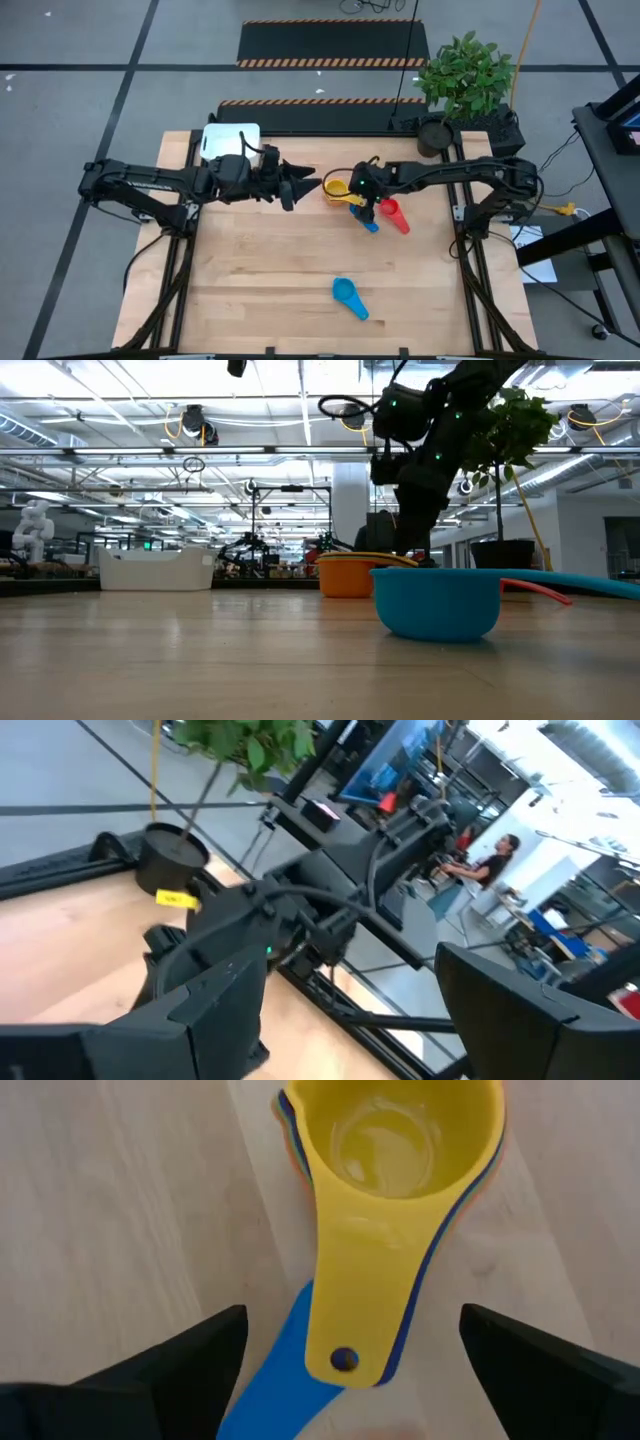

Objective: Nest measuring cups in basket
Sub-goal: Stack the yellow measuring cup into the dark blue measuring cup, then stack the light blue measuring cup into the yellow measuring cup

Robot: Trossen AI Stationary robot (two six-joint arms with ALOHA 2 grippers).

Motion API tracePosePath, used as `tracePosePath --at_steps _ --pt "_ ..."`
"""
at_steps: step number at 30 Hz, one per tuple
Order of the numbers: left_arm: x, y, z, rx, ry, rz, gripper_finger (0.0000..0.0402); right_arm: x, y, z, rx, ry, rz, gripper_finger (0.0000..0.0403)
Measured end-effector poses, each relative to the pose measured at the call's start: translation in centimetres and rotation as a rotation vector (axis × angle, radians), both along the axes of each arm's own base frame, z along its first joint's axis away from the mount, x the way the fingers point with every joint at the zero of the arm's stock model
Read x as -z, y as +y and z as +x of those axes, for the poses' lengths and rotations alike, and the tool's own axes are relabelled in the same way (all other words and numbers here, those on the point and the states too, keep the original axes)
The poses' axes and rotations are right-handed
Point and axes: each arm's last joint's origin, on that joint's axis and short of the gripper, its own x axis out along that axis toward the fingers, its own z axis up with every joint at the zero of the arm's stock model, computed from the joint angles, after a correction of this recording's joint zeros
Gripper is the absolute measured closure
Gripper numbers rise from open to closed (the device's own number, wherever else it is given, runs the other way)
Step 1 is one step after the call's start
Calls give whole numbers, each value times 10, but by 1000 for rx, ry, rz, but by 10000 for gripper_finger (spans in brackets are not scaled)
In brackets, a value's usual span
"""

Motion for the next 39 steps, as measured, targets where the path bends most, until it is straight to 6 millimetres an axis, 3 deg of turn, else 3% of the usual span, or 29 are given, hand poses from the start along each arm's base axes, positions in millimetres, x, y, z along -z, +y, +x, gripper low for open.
tracePosePath --at_steps 9,21,25,29,34,39 --pt "0 8 0 -30 0 -4 108 18 -3 7 24 44 -11 78" --pt "1 8 0 -29 13 0 108 14 -4 10 29 -9 -22 238" --pt "1 8 0 -28 15 1 108 14 -4 11 32 -15 -8 267" --pt "1 8 0 -19 15 2 108 14 -4 12 59 -32 18 255" --pt "1 7 0 -4 15 -1 108 14 -3 12 108 -37 40 184" --pt "11 0 -1 145 108 -56 108 8 -1 8 170 -39 85 128"
